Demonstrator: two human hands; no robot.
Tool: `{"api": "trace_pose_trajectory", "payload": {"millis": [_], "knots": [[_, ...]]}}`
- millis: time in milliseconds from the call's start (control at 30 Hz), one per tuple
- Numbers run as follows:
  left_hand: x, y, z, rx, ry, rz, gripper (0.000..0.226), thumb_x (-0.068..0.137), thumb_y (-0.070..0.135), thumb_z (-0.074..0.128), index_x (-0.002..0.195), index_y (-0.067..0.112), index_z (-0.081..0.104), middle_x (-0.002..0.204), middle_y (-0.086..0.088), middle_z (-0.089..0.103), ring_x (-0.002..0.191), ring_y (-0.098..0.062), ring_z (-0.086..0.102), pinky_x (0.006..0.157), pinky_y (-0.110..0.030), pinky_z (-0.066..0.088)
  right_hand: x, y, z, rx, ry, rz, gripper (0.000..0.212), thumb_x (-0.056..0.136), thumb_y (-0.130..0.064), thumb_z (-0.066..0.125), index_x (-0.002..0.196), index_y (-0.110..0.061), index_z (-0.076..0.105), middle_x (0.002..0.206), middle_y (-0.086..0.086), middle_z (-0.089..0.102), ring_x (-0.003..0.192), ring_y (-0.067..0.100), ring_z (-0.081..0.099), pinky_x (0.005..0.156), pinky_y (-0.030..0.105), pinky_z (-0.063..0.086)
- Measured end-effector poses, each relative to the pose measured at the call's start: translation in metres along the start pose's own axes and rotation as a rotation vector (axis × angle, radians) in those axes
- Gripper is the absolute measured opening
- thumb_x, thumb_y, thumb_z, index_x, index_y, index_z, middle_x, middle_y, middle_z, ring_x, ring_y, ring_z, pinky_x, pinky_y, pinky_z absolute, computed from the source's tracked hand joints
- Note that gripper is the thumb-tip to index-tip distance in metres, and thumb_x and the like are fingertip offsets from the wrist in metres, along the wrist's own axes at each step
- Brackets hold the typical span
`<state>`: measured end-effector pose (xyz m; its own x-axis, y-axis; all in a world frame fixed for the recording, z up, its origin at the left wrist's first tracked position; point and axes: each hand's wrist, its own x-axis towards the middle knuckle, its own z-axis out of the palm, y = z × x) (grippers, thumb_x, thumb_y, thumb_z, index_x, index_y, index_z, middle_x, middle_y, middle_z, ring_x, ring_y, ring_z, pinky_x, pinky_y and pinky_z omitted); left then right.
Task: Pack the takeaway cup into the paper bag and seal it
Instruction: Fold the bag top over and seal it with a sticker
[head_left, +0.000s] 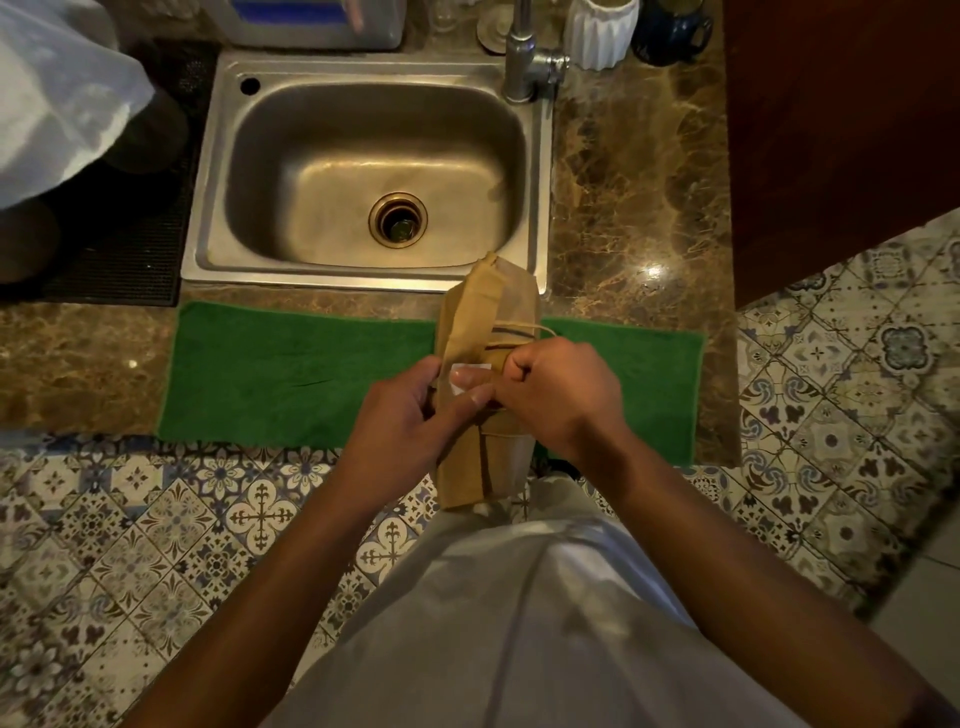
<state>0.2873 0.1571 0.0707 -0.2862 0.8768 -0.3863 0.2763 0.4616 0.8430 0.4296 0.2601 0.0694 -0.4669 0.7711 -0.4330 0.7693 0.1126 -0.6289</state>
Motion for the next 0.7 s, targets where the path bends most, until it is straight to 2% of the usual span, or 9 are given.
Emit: {"api": "trace_pose_trajectory", "payload": {"millis": [67,167,233,367,433,500,533,600,700], "knots": [[0.003,0.001,-0.004,0.054,-0.012,0.038,0.025,0.091,0.052,0.058,0.102,0.031,0.070,0.079,0.004,0.074,0.066,-0.007,0.068,0.054,-0.028,0.052,0.003,0.001,-0.004,0.052,-0.042,0.001,0.067,0.075,-0.077,0.058,0.060,-0.012,0.066,0.059,0.004,0.066,0.049,0.018,0.056,0.050,0.031,0.047],[0.008,0.001,-0.012,0.039,-0.026,0.066,0.024,0.100,0.046,0.057,0.099,0.027,0.072,0.076,-0.003,0.074,0.066,-0.025,0.070,0.052,-0.045,0.055,0.007,0.004,-0.009,0.104,-0.106,-0.052,0.057,0.087,-0.064,0.061,0.058,-0.016,0.067,0.057,0.003,0.068,0.056,0.023,0.066,0.060,0.044,0.059],[0.009,0.001,-0.014,0.032,-0.019,0.059,0.021,0.102,0.041,0.055,0.098,0.028,0.072,0.075,-0.007,0.073,0.066,-0.033,0.069,0.054,-0.051,0.054,0.007,0.003,-0.012,0.047,-0.118,-0.092,0.057,0.090,-0.062,0.060,0.060,-0.015,0.067,0.059,0.004,0.068,0.058,0.024,0.066,0.061,0.041,0.056],[0.011,0.003,-0.018,0.093,-0.012,0.047,0.021,0.104,0.031,0.053,0.093,0.029,0.071,0.073,-0.005,0.073,0.066,-0.029,0.068,0.056,-0.046,0.054,0.002,0.002,-0.021,-0.152,-0.106,-0.123,0.046,0.091,-0.059,0.061,0.070,-0.018,0.065,0.066,-0.001,0.066,0.064,0.019,0.063,0.057,0.032,0.045],[0.012,0.003,-0.021,0.131,-0.042,0.080,0.023,0.104,0.032,0.053,0.088,0.032,0.070,0.069,0.005,0.071,0.059,-0.015,0.065,0.053,-0.036,0.050,-0.005,-0.003,-0.033,-0.128,-0.029,-0.161,0.035,0.089,-0.056,0.064,0.077,-0.023,0.065,0.072,-0.007,0.065,0.069,0.014,0.061,0.060,0.031,0.048],[0.012,0.006,-0.024,0.190,-0.090,0.164,0.027,0.104,0.030,0.054,0.080,0.031,0.067,0.063,0.012,0.063,0.053,-0.003,0.055,0.050,-0.024,0.042,-0.010,-0.011,-0.044,-0.135,0.165,-0.324,0.030,0.084,-0.057,0.064,0.094,-0.029,0.068,0.099,-0.009,0.068,0.091,0.011,0.061,0.079,0.032,0.054],[0.014,0.008,-0.025,0.217,-0.124,0.211,0.027,0.104,0.029,0.054,0.079,0.030,0.065,0.063,0.012,0.061,0.052,-0.003,0.053,0.051,-0.022,0.039,-0.008,-0.015,-0.048,-0.221,0.249,-0.416,0.040,0.081,-0.059,0.066,0.109,-0.031,0.067,0.121,-0.005,0.064,0.112,0.014,0.057,0.094,0.034,0.049],[0.017,0.013,-0.029,0.269,-0.195,0.286,0.028,0.104,0.029,0.053,0.077,0.033,0.061,0.061,0.013,0.058,0.051,-0.004,0.051,0.050,-0.017,0.036,0.001,-0.019,-0.052,-0.418,0.228,-0.573,0.062,0.078,-0.059,0.072,0.131,-0.028,0.062,0.150,0.002,0.049,0.142,0.023,0.038,0.116,0.046,0.030],[0.027,0.018,-0.038,0.385,-0.282,0.268,0.030,0.103,0.036,0.054,0.072,0.038,0.057,0.057,0.012,0.054,0.050,-0.005,0.049,0.050,-0.020,0.033,0.020,-0.022,-0.055,-0.559,0.036,-0.689,0.046,0.082,-0.055,0.072,0.119,-0.029,0.072,0.136,0.000,0.062,0.143,0.026,0.042,0.120,0.055,0.024]]}}
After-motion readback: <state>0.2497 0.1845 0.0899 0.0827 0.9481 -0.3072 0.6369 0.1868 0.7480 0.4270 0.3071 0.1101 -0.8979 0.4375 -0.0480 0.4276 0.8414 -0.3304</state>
